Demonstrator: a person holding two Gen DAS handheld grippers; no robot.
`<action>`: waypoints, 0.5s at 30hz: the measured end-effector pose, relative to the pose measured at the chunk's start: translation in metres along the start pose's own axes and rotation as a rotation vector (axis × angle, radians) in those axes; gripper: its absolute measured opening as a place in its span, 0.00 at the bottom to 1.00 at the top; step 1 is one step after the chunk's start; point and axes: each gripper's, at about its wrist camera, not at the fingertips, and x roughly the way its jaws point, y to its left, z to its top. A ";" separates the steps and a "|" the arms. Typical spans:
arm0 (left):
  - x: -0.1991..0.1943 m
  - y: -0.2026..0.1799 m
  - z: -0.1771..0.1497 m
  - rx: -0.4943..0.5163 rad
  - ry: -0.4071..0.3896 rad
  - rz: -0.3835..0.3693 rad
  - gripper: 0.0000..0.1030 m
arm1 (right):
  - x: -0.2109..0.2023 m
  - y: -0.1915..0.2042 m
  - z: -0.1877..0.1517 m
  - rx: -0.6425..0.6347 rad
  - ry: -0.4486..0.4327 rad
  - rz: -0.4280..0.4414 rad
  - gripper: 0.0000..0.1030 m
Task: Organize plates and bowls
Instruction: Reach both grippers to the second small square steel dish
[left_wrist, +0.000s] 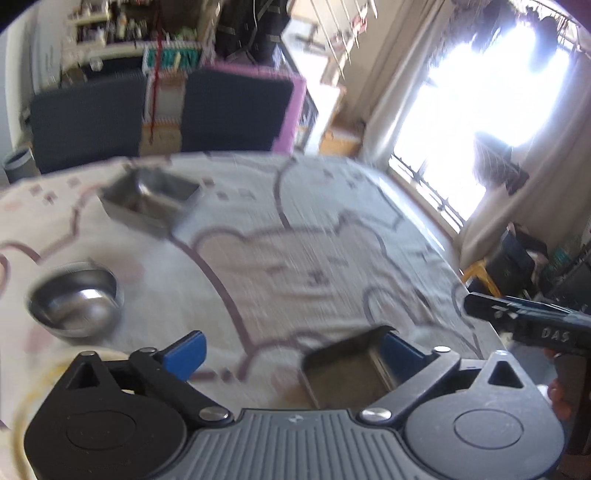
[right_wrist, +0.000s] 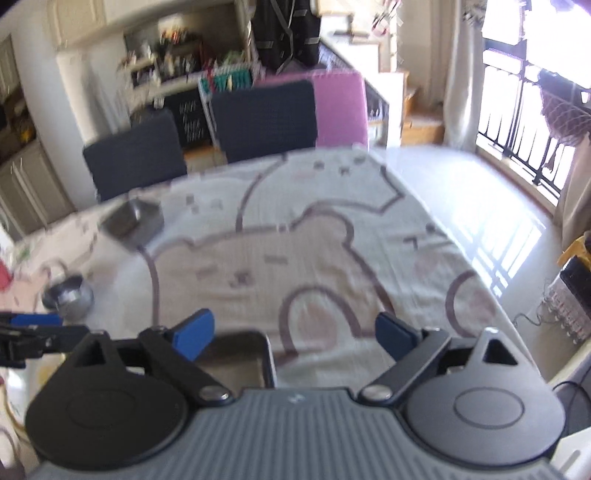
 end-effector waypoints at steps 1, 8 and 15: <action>-0.005 0.005 0.003 0.006 -0.017 0.009 1.00 | -0.003 0.002 0.003 0.017 -0.023 0.007 0.98; -0.031 0.048 0.023 -0.011 -0.090 0.065 1.00 | -0.004 0.035 0.023 0.159 -0.136 0.079 1.00; -0.035 0.104 0.054 0.024 -0.163 0.183 1.00 | 0.031 0.092 0.046 0.254 -0.151 0.142 1.00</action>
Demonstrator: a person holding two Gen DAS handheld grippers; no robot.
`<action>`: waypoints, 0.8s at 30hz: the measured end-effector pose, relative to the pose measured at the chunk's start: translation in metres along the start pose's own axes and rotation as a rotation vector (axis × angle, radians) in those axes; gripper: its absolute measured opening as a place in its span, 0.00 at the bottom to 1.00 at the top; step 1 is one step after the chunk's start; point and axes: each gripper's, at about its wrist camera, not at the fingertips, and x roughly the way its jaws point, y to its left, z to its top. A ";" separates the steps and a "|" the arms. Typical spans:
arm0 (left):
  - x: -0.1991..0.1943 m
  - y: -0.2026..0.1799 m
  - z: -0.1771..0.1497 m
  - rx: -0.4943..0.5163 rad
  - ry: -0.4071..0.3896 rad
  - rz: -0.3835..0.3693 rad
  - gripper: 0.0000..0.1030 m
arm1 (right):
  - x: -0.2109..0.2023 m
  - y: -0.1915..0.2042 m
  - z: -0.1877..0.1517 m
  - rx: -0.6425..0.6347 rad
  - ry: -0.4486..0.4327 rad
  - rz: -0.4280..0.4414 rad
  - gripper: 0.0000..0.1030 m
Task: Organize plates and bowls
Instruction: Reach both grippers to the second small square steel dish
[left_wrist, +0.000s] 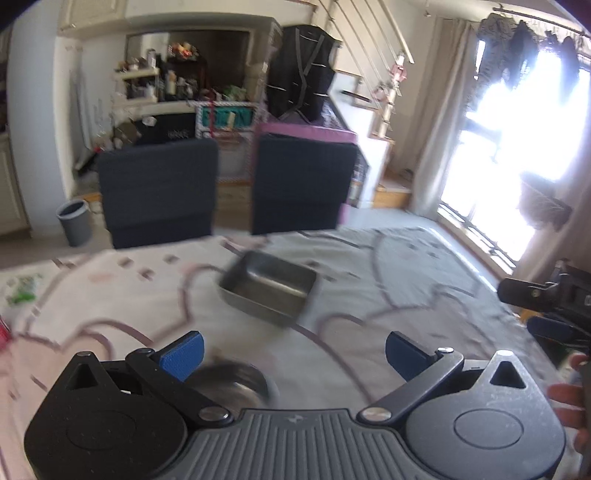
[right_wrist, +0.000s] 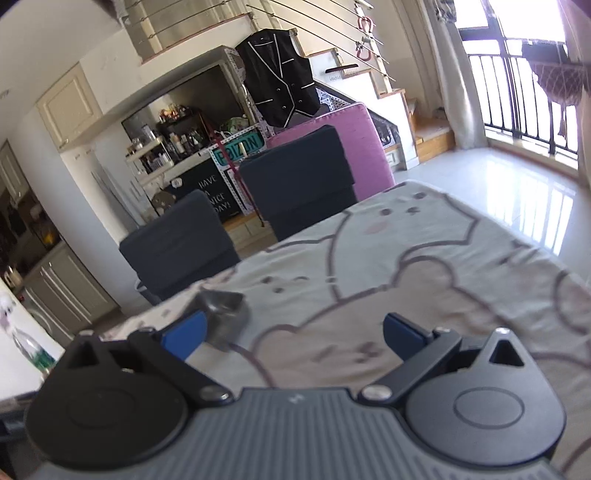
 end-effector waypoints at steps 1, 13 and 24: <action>0.005 0.008 0.005 0.002 -0.002 0.016 1.00 | 0.007 0.008 0.000 0.015 -0.003 0.001 1.00; 0.111 0.056 0.065 0.166 0.013 0.154 1.00 | 0.142 0.058 -0.013 0.153 0.193 -0.059 1.00; 0.214 0.057 0.058 0.329 0.118 0.231 1.00 | 0.216 0.060 -0.031 0.214 0.290 -0.128 1.00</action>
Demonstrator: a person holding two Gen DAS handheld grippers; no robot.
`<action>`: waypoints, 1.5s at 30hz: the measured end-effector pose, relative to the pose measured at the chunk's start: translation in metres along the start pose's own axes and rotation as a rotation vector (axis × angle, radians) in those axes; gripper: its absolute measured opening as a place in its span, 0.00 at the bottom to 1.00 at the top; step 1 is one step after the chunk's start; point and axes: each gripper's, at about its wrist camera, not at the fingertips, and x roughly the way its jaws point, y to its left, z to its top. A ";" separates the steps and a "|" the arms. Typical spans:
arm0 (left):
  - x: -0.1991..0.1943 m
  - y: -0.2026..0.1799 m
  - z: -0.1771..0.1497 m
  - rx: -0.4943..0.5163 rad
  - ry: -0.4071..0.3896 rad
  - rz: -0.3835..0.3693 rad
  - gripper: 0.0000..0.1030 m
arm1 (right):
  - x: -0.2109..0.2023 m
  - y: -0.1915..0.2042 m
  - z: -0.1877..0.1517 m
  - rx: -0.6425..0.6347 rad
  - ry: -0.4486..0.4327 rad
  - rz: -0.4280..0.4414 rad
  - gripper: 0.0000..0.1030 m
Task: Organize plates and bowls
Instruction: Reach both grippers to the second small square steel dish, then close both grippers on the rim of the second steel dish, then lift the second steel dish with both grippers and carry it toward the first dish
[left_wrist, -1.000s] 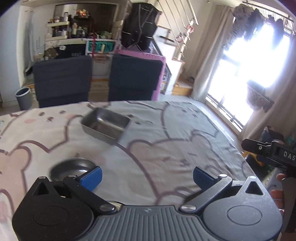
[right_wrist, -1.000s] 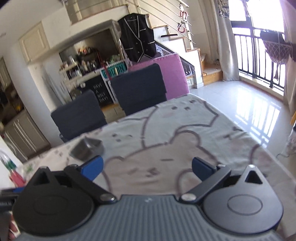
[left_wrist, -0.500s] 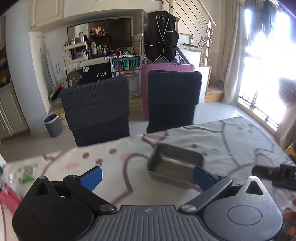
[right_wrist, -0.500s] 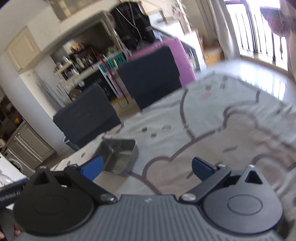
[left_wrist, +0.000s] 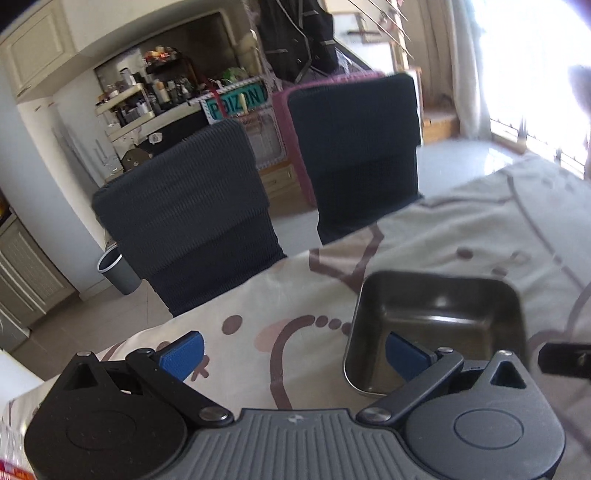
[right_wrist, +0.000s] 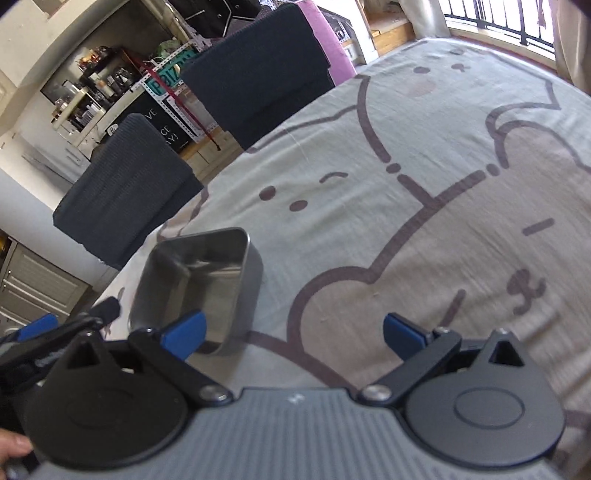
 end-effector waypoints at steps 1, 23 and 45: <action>0.004 -0.002 0.000 0.015 0.002 0.009 1.00 | 0.004 0.001 0.000 -0.002 0.003 0.011 1.00; -0.012 0.003 -0.031 -0.182 0.077 -0.198 0.34 | 0.017 0.019 -0.002 -0.241 -0.066 0.040 0.13; -0.118 -0.014 -0.040 -0.350 -0.035 -0.244 0.04 | -0.057 0.001 -0.003 -0.376 -0.050 0.160 0.04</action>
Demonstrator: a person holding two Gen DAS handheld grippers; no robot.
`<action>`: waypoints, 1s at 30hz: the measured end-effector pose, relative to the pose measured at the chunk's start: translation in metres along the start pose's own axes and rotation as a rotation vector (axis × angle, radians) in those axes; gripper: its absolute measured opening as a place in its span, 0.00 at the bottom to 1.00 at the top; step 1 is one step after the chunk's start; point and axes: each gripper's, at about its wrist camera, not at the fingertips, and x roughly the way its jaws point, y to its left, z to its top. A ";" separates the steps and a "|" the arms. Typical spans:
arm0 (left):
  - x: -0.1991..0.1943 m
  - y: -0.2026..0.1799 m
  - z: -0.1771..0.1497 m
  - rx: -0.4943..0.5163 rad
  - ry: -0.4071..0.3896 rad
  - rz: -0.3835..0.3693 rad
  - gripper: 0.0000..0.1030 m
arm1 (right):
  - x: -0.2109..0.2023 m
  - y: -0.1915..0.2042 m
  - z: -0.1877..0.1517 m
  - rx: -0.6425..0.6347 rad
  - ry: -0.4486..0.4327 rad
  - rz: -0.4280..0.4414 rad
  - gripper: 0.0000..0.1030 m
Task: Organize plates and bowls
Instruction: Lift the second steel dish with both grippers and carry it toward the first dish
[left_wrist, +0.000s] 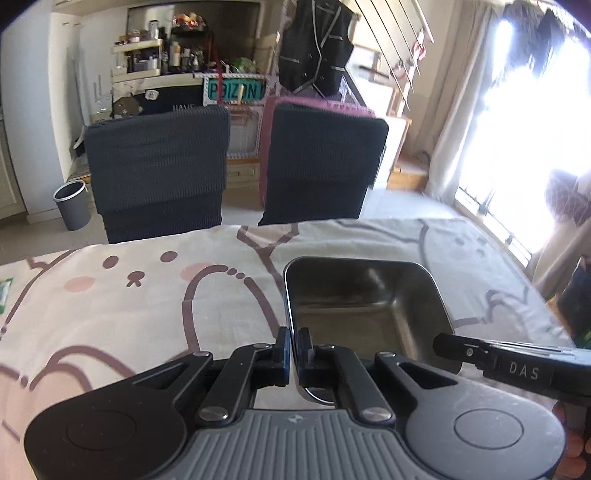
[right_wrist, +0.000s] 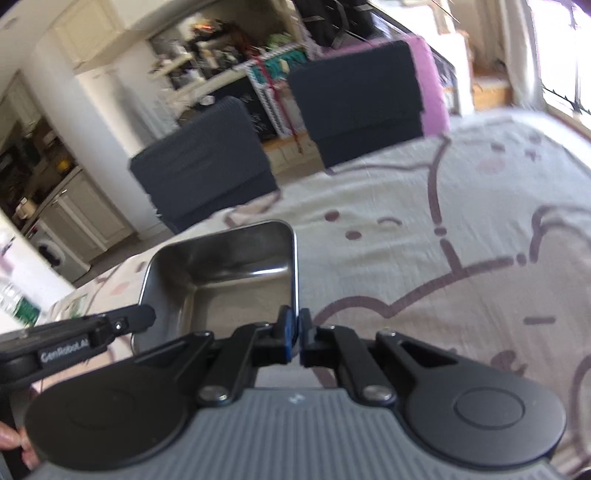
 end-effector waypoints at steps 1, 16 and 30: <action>-0.009 -0.003 -0.002 -0.005 -0.011 0.002 0.03 | -0.010 0.002 -0.001 -0.022 -0.006 0.003 0.04; -0.119 -0.047 -0.043 -0.086 -0.123 -0.048 0.02 | -0.135 0.003 -0.032 -0.114 -0.082 0.049 0.05; -0.117 -0.092 -0.085 -0.069 -0.065 -0.128 0.05 | -0.176 -0.036 -0.068 -0.063 -0.095 -0.040 0.04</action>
